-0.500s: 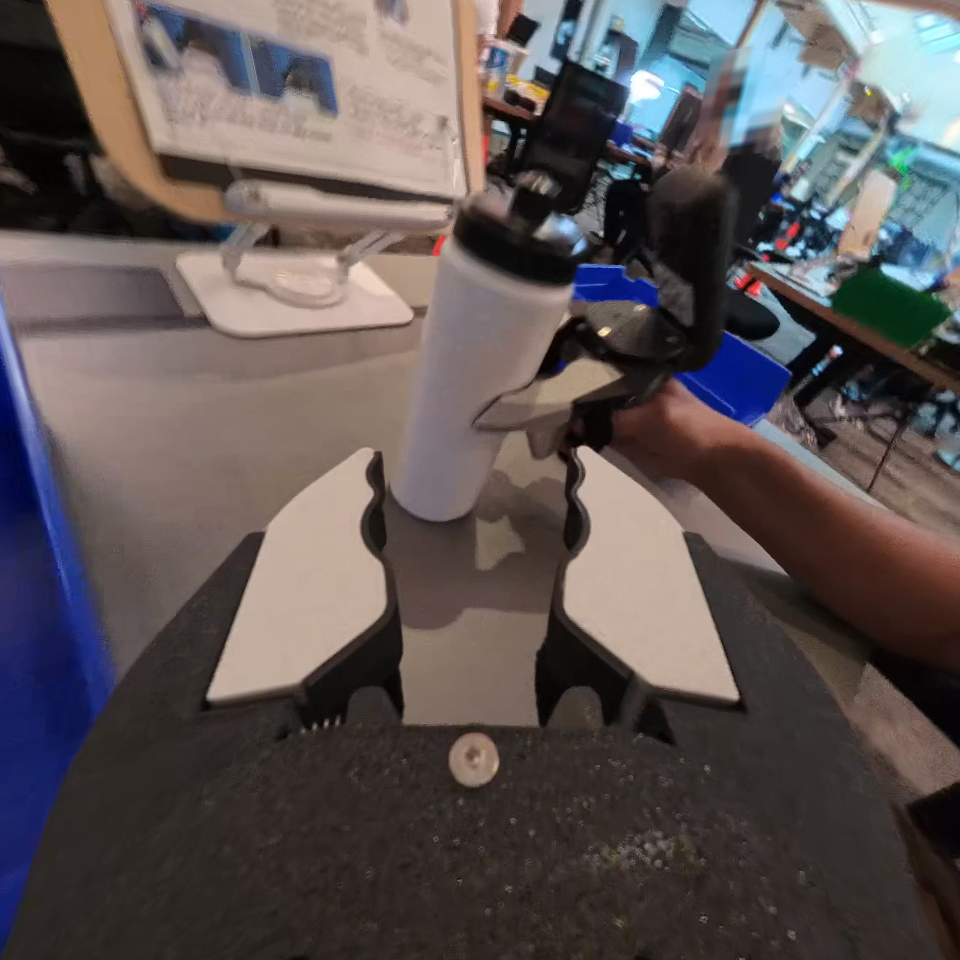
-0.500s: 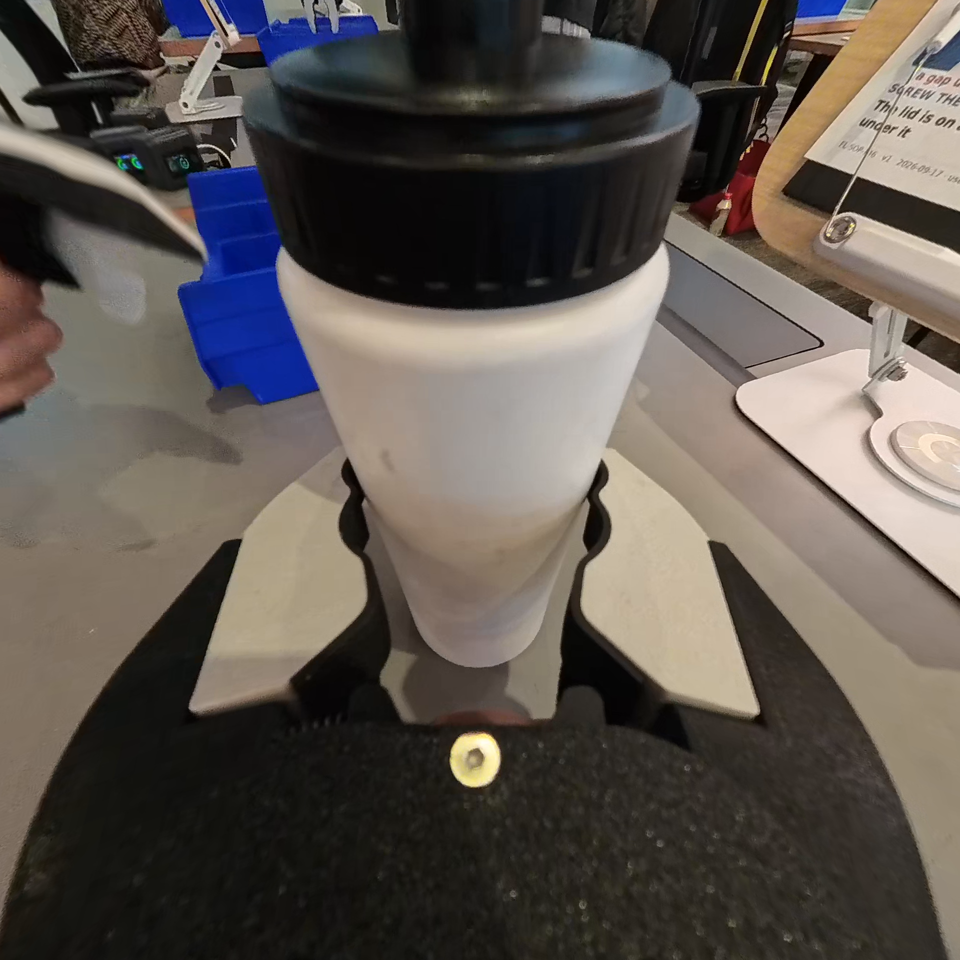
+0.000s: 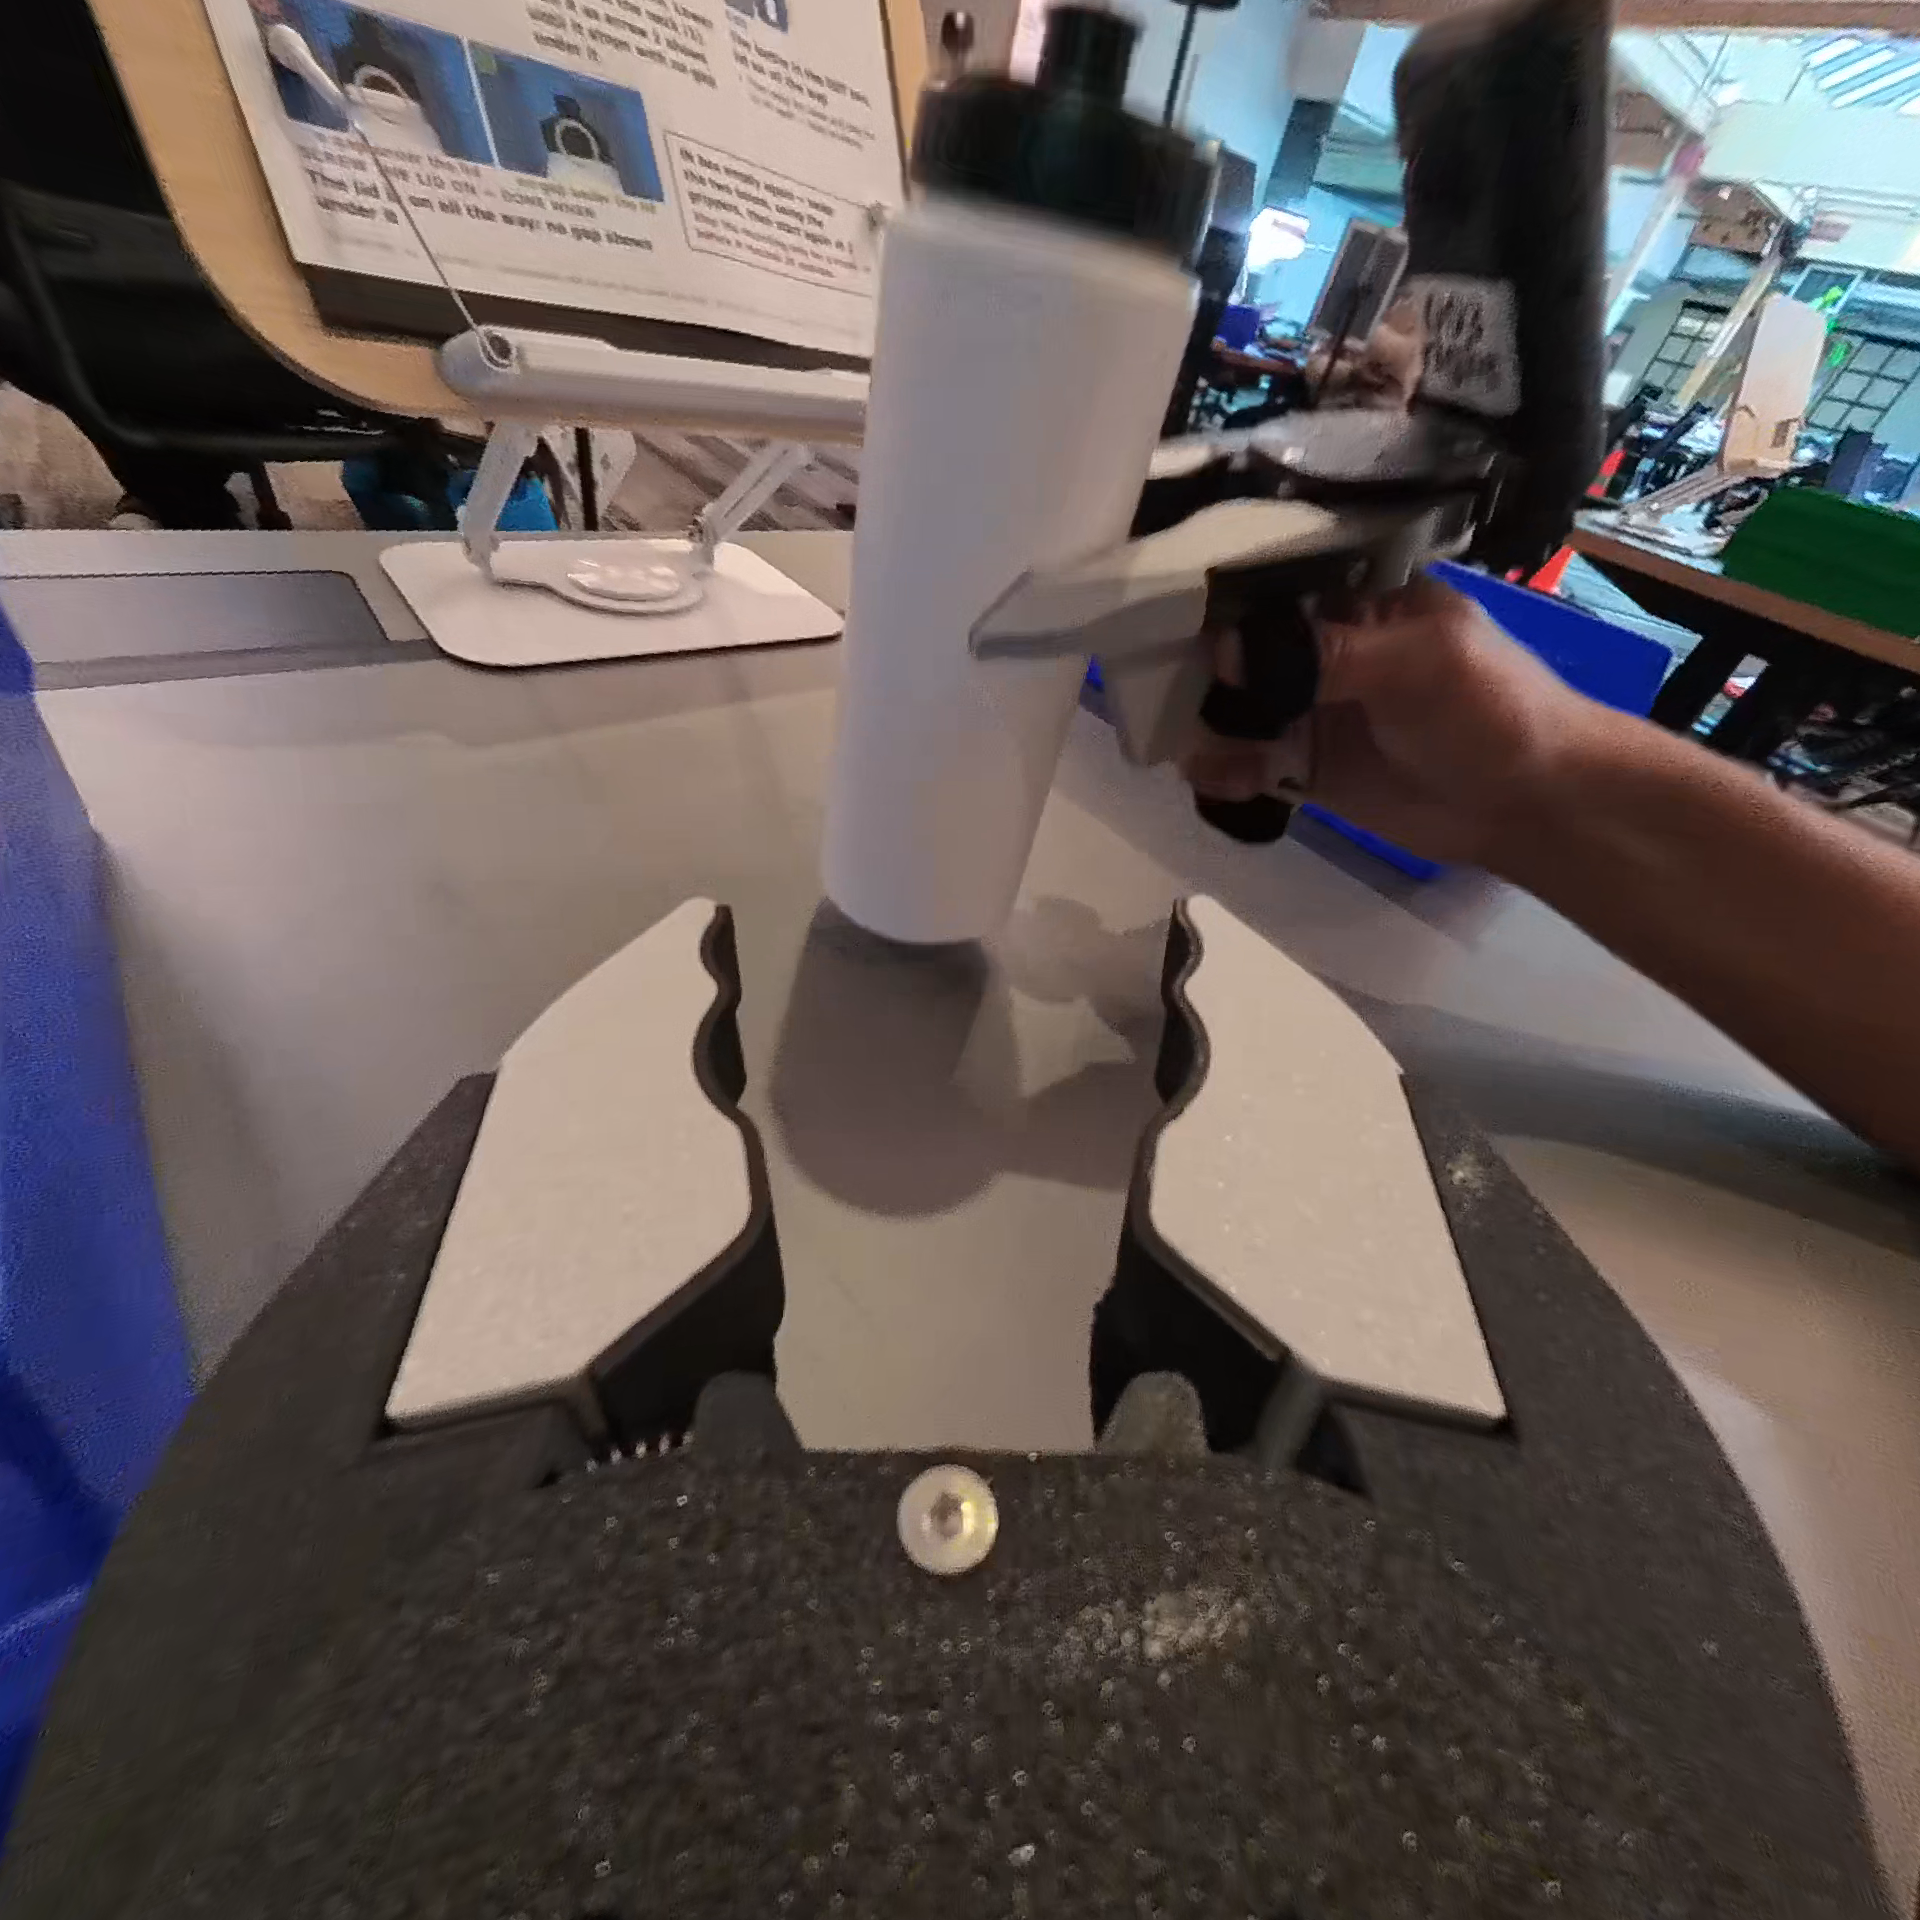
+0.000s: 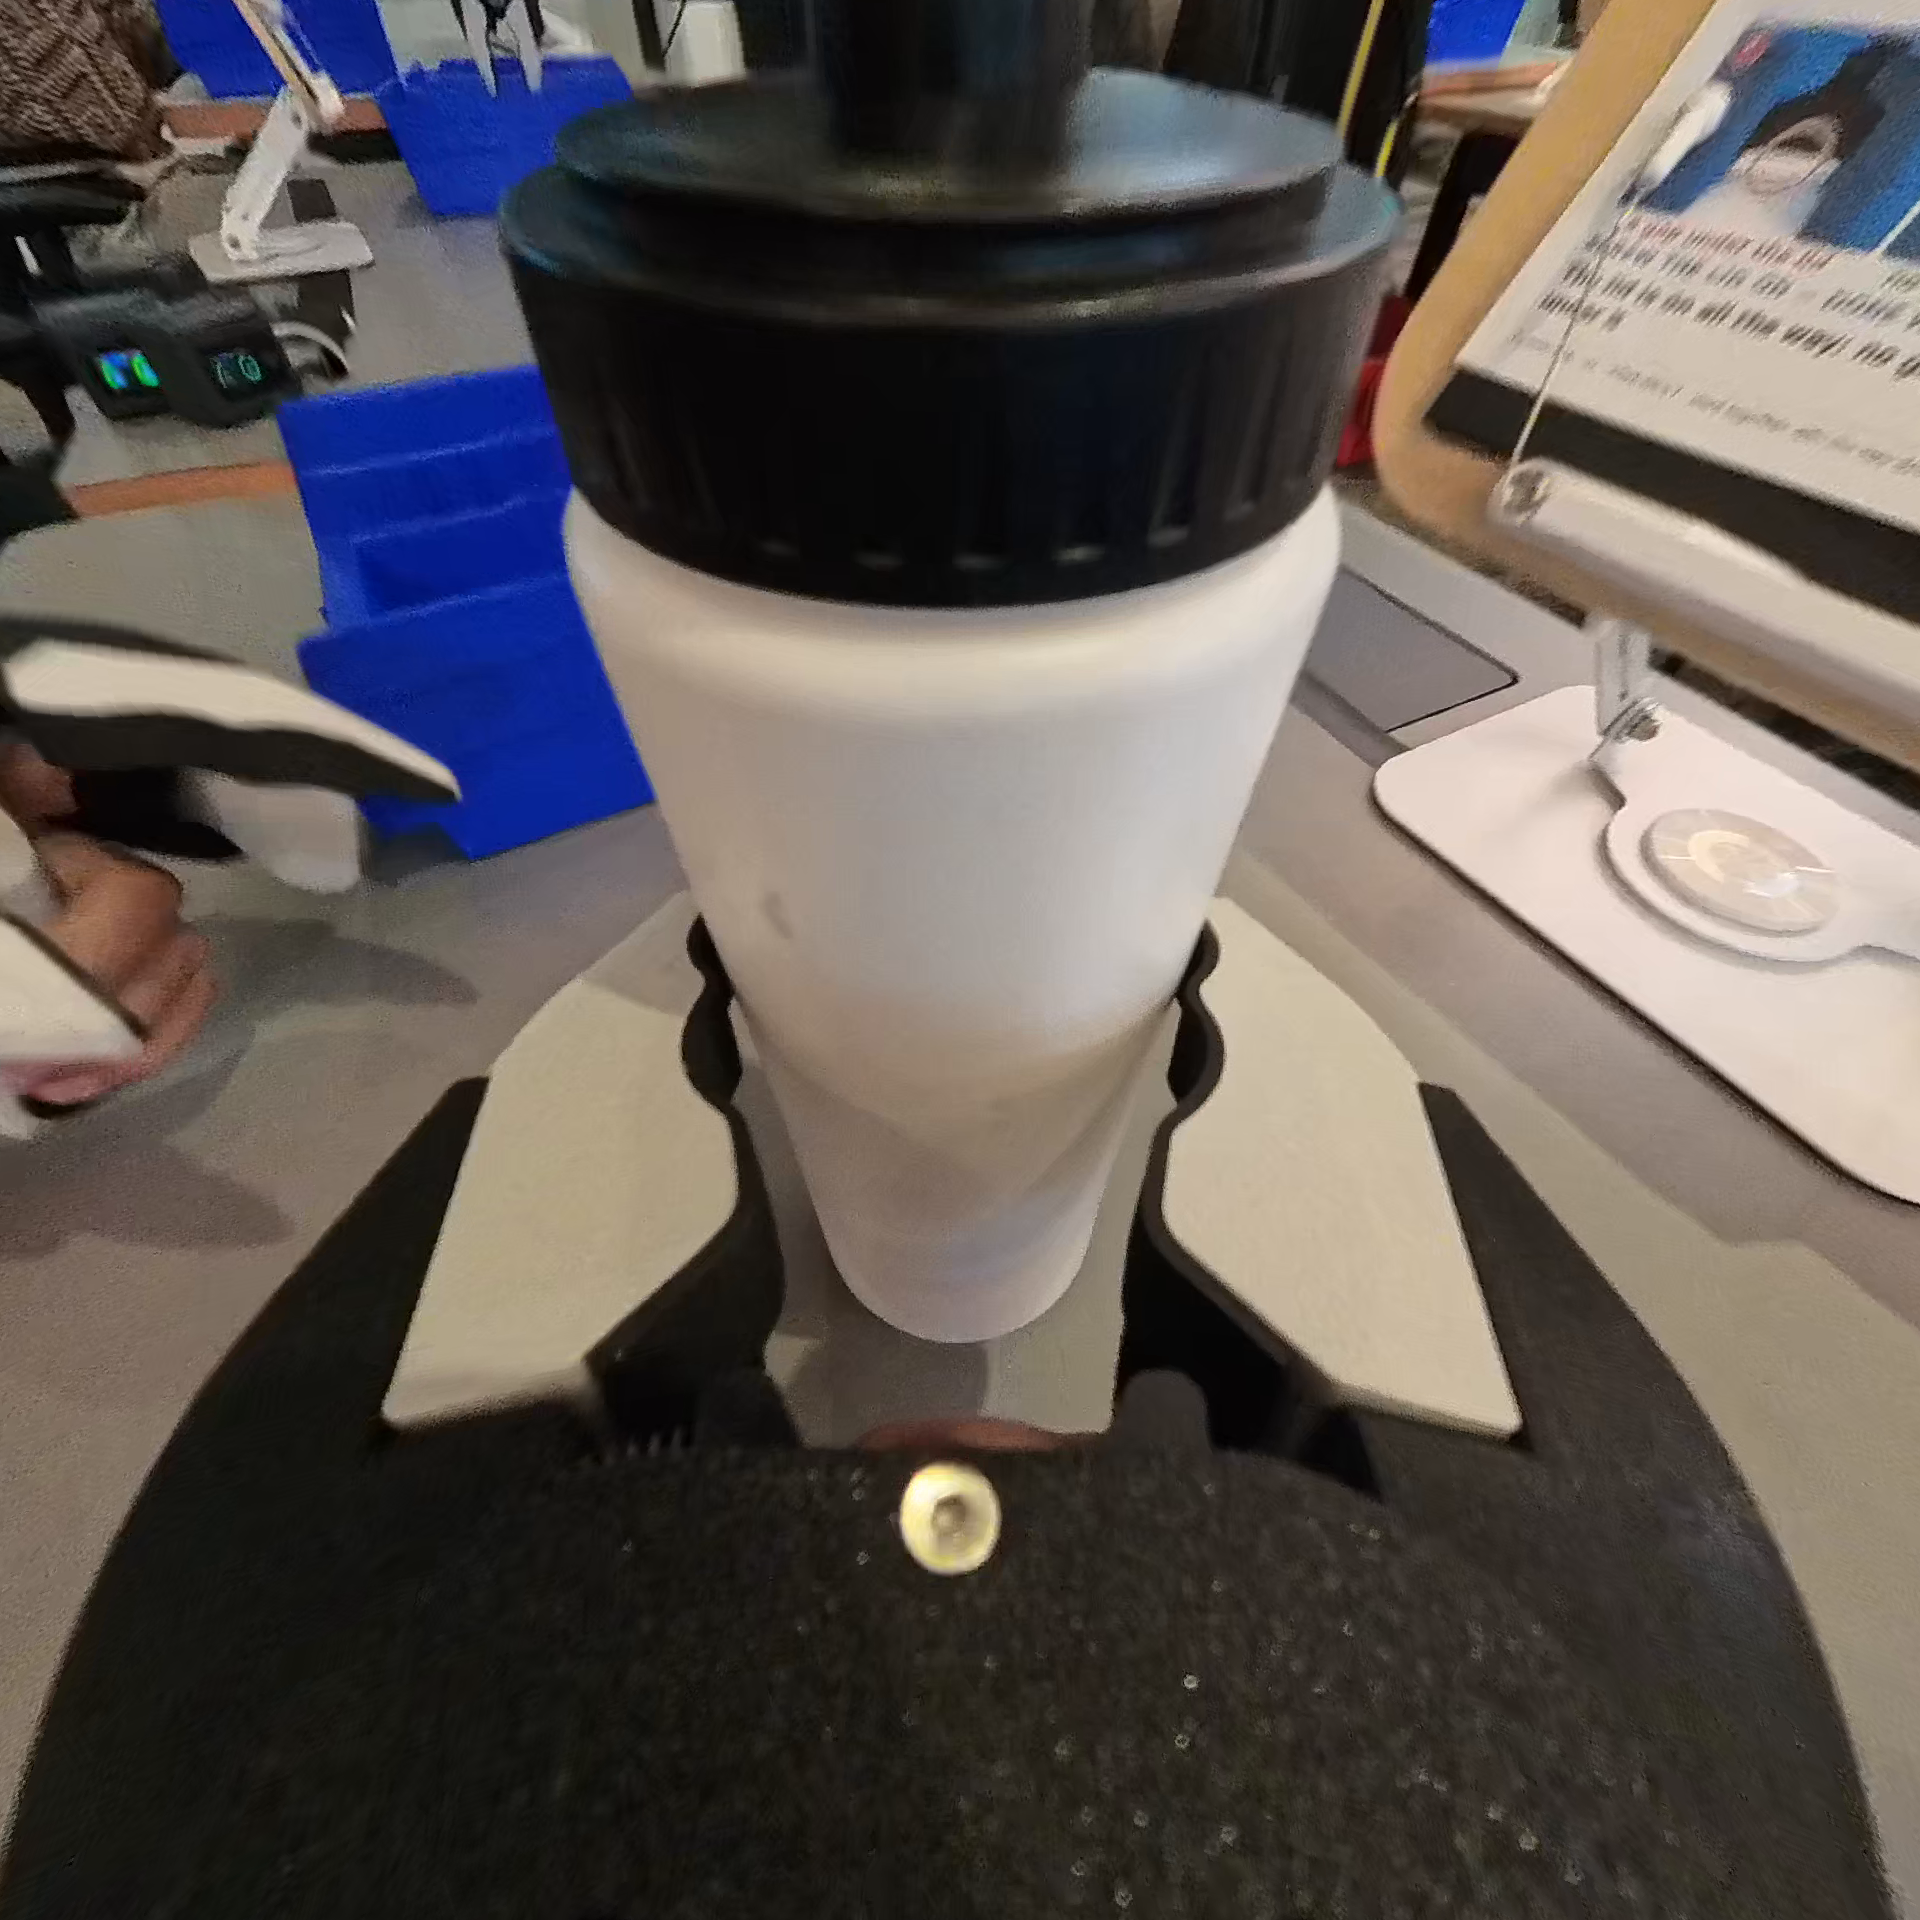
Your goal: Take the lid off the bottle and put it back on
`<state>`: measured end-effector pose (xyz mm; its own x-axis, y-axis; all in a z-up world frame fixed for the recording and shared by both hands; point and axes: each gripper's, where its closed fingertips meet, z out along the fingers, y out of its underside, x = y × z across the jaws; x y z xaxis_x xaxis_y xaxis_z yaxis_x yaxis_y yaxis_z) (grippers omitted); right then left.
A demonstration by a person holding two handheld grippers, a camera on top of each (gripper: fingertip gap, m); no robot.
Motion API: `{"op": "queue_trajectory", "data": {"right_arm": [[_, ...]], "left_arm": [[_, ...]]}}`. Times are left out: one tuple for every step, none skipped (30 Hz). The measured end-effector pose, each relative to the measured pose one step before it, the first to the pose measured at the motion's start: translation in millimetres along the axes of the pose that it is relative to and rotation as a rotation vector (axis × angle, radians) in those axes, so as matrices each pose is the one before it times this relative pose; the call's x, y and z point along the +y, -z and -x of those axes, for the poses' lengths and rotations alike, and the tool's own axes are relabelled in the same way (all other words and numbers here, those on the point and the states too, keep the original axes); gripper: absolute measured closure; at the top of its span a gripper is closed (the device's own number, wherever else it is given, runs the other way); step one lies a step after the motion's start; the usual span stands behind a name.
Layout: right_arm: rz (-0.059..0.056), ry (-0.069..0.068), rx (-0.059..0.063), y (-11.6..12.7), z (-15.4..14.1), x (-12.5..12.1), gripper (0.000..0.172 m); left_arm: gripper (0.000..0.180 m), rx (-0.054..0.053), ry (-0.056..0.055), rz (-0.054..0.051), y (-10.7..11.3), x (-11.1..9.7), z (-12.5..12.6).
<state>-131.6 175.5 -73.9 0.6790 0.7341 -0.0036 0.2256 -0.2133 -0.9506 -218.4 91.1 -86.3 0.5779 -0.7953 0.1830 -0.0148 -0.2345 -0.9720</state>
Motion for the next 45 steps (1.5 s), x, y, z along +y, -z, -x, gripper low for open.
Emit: {"op": "queue_trajectory", "data": {"right_arm": [[-0.0208, -0.0143, 0.0033, 6.98, 0.55, -9.86, 0.089], [-0.0183, -0.0107, 0.0054, 9.2, 0.05, -12.07, 0.089], [-0.0212, 0.0017, 0.0169, 12.16, -1.49, -15.31, 0.089], [-0.0277, 0.0143, 0.0308, 14.68, -3.88, -18.23, 0.089], [-0.0263, 0.0131, 0.0458, 16.31, -7.14, -18.7, 0.089], [-0.0085, -0.0017, 0.0502, 16.63, -9.53, -15.41, 0.089], [0.0012, -0.0177, 0.0436, 16.22, -10.37, -11.68, 0.089], [-0.0047, -0.0289, 0.0394, 14.89, -10.81, -9.36, 0.089], [0.009, -0.0364, 0.0262, 12.45, -9.64, -5.22, 0.089], [0.0186, -0.0379, 0.0127, 10.55, -7.8, -2.06, 0.089], [0.0242, -0.0397, 0.0121, 9.25, -7.23, 0.19, 0.089], [0.0249, -0.0386, 0.0027, 7.86, -4.76, 1.44, 0.089], [0.0102, -0.0359, -0.0267, 6.74, 0.43, 1.0, 0.089], [0.0118, -0.0461, -0.0494, 5.57, 4.47, 1.91, 0.089], [0.0151, -0.0387, -0.0465, 4.13, 5.32, 3.34, 0.089], [0.0163, -0.0203, -0.0227, 2.78, 3.36, 4.38, 0.089], [0.0127, -0.0001, -0.0044, 1.65, 1.87, 4.72, 0.089], [0.0144, 0.0115, -0.0008, 0.42, 2.05, 5.58, 0.089], [0.0125, 0.0043, -0.0032, -0.65, 2.69, 5.93, 0.089], [0.0035, -0.0064, -0.0126, -2.01, 3.88, 5.23, 0.089], [0.0017, -0.0096, -0.0205, -3.89, 5.31, 5.69, 0.089], [0.0036, -0.0028, -0.0149, -5.81, 5.12, 6.46, 0.089], [0.0095, 0.008, 0.002, -7.95, 3.56, 7.49, 0.089], [0.0192, 0.0177, 0.0177, -10.02, 2.2, 8.64, 0.089], [0.0214, 0.0149, 0.0196, -11.7, 2.34, 8.66, 0.089], [0.0166, 0.0022, 0.0053, -13.09, 4.14, 7.77, 0.089], [0.016, -0.0096, -0.004, -13.89, 4.8, 7.03, 0.089], [0.005, -0.0098, -0.0016, -14.26, 3.92, 5.25, 0.089], [0.0024, 0.0112, 0.0053, -14.37, 2.15, 4.11, 0.089], [-0.0087, 0.0443, 0.0236, -14.42, -1.54, 2.37, 0.089], [-0.0092, 0.064, 0.0299, -14.05, -3.96, 2.43, 0.089], [-0.014, 0.0705, 0.0148, -13.26, -2.77, 2.69, 0.089], [-0.0099, 0.059, 0.0118, -11.77, -3.16, 4.39, 0.089], [0.0037, 0.0264, 0.0121, -10.06, -3.81, 6.38, 0.089], [-0.0031, 0.0088, 0.0008, -8.32, -2.73, 5.45, 0.089], [-0.0134, 0.0033, -0.0208, -6.7, 0.16, 4.23, 0.089], [-0.0171, 0.009, -0.0317, -4.78, 1.89, 3.24, 0.089], [-0.0426, 0.0087, -0.0087, -1.58, -0.88, -1.58, 0.089], [-0.0199, 0.0049, 0.004, -0.49, -3.17, -0.63, 0.089], [-0.0038, 0.0028, -0.0004, -0.48, -3.26, -0.11, 0.089], [0.0018, -0.0037, -0.0038, -0.88, -3.27, 0.08, 0.089], [0.0046, -0.0074, -0.0161, -1.2, -1.67, 0.26, 0.089], [-0.0035, 0.0036, -0.0156, -1.21, -1.02, -0.24, 0.089], [-0.0081, 0.0068, -0.0108, -1.0, -0.91, -0.36, 0.089], [-0.0126, 0.0014, -0.0159, -0.93, -0.22, -0.41, 0.089]], "left_arm": [[0.104, 0.0057, -0.0176, 0.0091, -0.6, 2.19, -2.57], [0.105, -0.0091, -0.0244, 0.0126, -0.26, 1.84, -0.8], [0.105, -0.0127, -0.0279, 0.0089, 0.03, 0.78, -0.6], [0.105, -0.0057, -0.0298, 0.0037, 0.46, -0.13, -1.74], [0.105, -0.0049, -0.029, 0.0025, 0.82, -0.24, -1.8], [0.107, -0.0109, -0.0256, 0.0031, 1.03, 0.11, -0.83], [0.108, -0.0086, -0.0185, 0.0028, 1.0, 0.26, -0.61], [0.109, 0.0026, -0.0064, 0.0002, 1.01, -0.48, -1.73], [0.109, 0.0132, 0.0081, -0.0023, 0.83, -1.03, -2.55], [0.109, 0.0165, 0.0182, -0.0017, 0.82, -1.11, -2.42], [0.109, 0.0146, 0.0217, -0.0015, 0.72, -0.94, -1.78], [0.109, 0.0129, 0.0211, 0.0005, 0.54, -0.51, -1.13], [0.109, 0.0121, 0.0192, 0.0033, 0.32, -0.15, -0.96], [0.108, 0.0078, 0.0176, 0.0035, 0.31, -0.08, -0.07], [0.106, 0.0017, 0.0165, 0.0018, 0.3, -0.42, 0.84], [0.104, 0.0021, 0.015, -0.0002, 0.25, -0.76, 0.57], [0.1, 0.0065, 0.014, 0.0001, 0.09, -0.94, -0.36], [0.097, 0.0064, 0.0165, 0.0028, -0.11, -1.27, -0.74], [0.094, 0.0071, 0.0177, -0.0008, -0.09, -3.65, -1.12], [0.09, 0.0082, 0.0133, -0.0085, -0.38, -7.84, -2.02], [0.086, 0.0024, 0.013, -0.0161, -0.94, -12.56, -1.83], [0.082, 0.0008, 0.0123, -0.0216, -1.58, -15.95, -2.79], [0.079, 0.0021, -0.0005, -0.0194, -2.45, -16.95, -4.48], [0.075, -0.0016, -0.0183, -0.0147, -3.55, -16.25, -4.89], [0.073, -0.0037, -0.034, -0.0093, -4.9, -15.08, -4.75], [0.071, -0.0085, -0.0402, -0.0034, -5.75, -12.94, -3.17], [0.069, -0.0189, -0.0359, 0.0015, -6.18, -10.03, -0.19], [0.067, -0.0222, -0.0267, 0.0035, -5.93, -6.55, 2.23], [0.067, -0.022, -0.013, -0.0016, -5.82, -4.77, 4.53], [0.067, -0.0157, 0.0018, -0.0088, -5.57, -3.54, 5.57], [0.067, -0.0073, 0.0098, -0.0105, -5.33, -2.1, 5.77], [0.069, -0.0031, 0.0049, -0.0068, -5.46, 0.17, 5.4], [0.071, -0.0021, -0.0071, 0.0014, -5.86, 2.87, 4.86], [0.071, -0.002, -0.0136, 0.0134, -6.08, 6.12, 4.32], [0.07, 0.0053, -0.0097, 0.0207, -5.98, 8.01, 2.62], [0.07, 0.0154, -0.0006, 0.016, -5.22, 7.93, 0.49], [0.069, 0.0186, 0.006, 0.0075, -4.11, 6.57, -0.66], [0.069, 0.0112, 0.0065, -0.0001, -3.09, 5.0, -0.19], [0.069, 0.0076, 0.001, -0.0089, -2.4, 2.68, -0.28], [0.071, 0.01, -0.0073, -0.0136, -2.05, 0.83, -1.11], [0.072, 0.0072, -0.0121, -0.0045, -2.69, 0.81, -1.2], [0.072, -0.0003, -0.0108, 0.0092, -3.49, 1.59, -0.38], [0.07, -0.0011, -0.0099, 0.0126, -3.9, 1.3, -0.73], [0.068, -0.0009, -0.0085, 0.0081, -3.58, 0.24, -1.22], [0.068, 0.002, -0.0073, -0.001, -2.81, -1.28, -2.12]]}}
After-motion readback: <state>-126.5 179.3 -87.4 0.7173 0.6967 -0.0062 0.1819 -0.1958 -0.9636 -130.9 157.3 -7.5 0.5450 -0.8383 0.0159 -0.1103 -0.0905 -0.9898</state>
